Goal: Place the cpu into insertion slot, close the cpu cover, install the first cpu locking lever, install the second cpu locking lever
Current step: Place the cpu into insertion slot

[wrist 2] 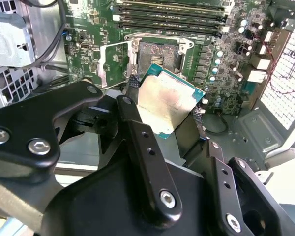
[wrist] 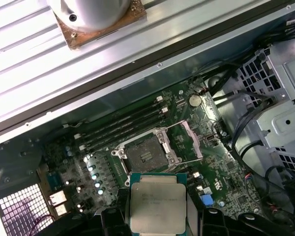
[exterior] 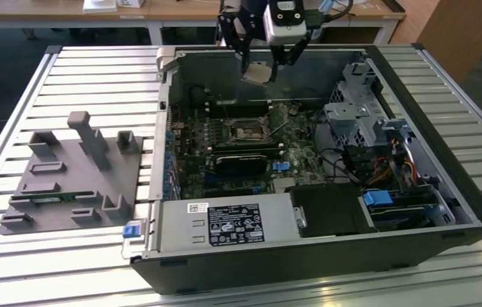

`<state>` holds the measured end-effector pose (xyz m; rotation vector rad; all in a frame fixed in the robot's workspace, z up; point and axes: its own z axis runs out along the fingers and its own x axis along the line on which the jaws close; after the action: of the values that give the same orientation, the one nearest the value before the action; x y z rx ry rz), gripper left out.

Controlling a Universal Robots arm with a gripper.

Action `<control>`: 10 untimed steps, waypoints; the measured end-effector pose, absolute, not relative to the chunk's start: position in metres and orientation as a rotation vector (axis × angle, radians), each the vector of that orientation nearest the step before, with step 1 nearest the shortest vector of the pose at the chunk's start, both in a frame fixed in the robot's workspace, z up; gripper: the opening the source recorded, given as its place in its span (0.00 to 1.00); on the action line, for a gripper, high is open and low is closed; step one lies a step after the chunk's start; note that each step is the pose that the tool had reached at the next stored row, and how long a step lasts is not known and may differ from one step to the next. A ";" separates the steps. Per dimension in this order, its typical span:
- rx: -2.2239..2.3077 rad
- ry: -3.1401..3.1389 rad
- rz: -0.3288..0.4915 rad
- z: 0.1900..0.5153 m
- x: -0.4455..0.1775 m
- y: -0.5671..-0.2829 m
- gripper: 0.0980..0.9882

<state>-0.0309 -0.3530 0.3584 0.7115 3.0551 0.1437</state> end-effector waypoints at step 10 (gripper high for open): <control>0.771 3.039 0.143 0.358 -0.031 -0.353 0.50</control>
<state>-0.0309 -0.3530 0.3582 0.7710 3.0388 0.1434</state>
